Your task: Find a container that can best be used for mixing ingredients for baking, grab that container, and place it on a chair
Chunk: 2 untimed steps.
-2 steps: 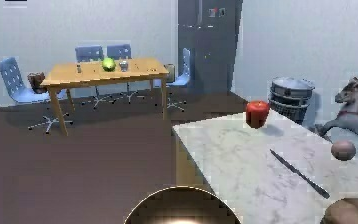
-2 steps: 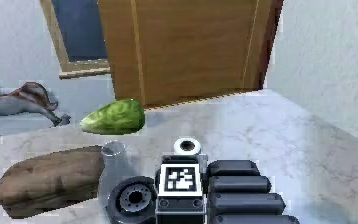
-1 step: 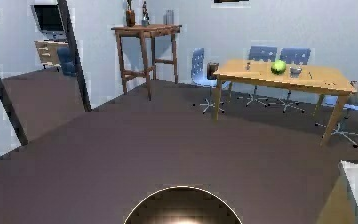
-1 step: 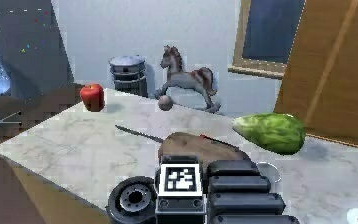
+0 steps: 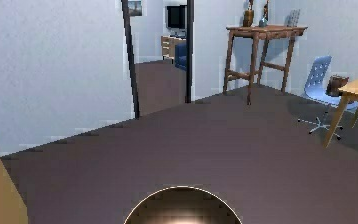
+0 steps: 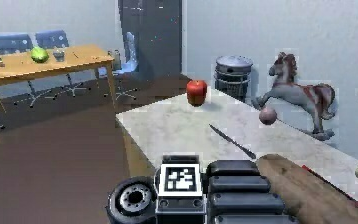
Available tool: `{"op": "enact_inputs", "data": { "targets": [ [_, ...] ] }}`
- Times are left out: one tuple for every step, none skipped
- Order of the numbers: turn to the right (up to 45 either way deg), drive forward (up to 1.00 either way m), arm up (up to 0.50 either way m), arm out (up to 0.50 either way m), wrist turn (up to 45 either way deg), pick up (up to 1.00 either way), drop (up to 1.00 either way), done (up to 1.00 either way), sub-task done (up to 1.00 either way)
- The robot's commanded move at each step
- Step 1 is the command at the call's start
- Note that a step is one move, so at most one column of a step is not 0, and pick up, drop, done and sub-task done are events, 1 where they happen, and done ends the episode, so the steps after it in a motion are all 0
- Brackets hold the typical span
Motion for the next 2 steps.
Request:
{"op": "enact_inputs", "data": {
  "targets": [
    [0.0, 0.40, 0.00, 0.00, 0.0, 0.00, 0.00, 0.00, 0.00],
    [45.0, 0.00, 0.00, 0.00, 0.0, 0.00, 0.00, 0.00, 0.00]
  ]
}}
